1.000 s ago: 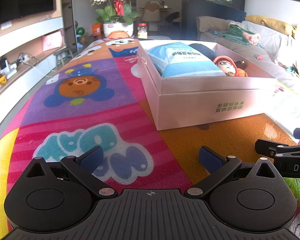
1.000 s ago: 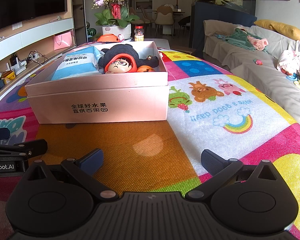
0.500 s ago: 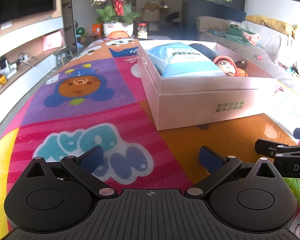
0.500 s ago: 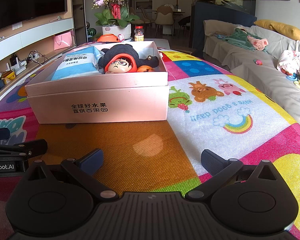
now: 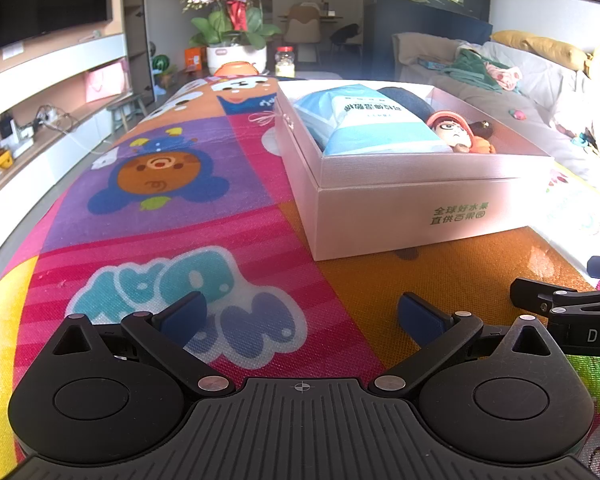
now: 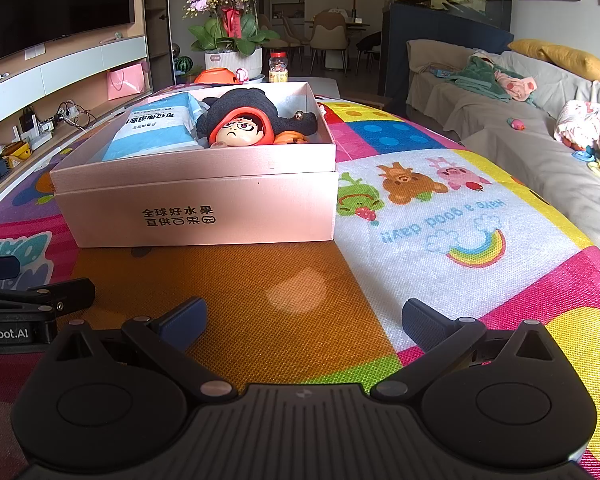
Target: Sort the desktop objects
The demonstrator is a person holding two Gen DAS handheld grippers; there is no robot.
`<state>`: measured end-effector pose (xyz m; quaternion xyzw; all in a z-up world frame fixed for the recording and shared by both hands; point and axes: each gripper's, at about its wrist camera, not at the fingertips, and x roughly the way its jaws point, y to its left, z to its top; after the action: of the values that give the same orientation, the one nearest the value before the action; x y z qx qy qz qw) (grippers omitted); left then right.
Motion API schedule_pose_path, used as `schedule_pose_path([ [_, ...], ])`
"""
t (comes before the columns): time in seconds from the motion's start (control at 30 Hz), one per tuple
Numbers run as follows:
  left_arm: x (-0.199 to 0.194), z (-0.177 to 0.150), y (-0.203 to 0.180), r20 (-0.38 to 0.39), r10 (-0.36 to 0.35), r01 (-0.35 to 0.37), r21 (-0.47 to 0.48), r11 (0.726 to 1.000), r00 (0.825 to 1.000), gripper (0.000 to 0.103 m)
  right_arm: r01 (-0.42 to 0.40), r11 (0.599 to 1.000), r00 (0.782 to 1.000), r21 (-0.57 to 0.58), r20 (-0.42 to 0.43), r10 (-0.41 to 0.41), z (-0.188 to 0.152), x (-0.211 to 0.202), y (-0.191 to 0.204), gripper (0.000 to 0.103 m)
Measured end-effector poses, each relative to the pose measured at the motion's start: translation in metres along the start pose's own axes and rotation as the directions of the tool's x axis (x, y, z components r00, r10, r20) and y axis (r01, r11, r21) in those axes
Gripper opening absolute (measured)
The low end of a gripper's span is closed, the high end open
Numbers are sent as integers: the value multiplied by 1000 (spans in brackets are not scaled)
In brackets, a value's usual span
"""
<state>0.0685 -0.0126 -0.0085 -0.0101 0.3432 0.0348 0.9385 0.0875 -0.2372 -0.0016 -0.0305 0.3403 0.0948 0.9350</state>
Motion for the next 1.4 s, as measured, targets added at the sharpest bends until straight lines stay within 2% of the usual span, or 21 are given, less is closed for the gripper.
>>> schedule_pose_path([
  [1.07, 0, 0, -1, 0, 3, -3, 4, 1000, 1000, 103, 0, 1000, 1000, 1, 0, 0, 0, 0, 0, 103],
  [1.4, 1, 3, -3, -5, -23, 23, 11, 1000, 1000, 103, -2, 1000, 1000, 3, 0, 2, 0, 1, 0, 103],
])
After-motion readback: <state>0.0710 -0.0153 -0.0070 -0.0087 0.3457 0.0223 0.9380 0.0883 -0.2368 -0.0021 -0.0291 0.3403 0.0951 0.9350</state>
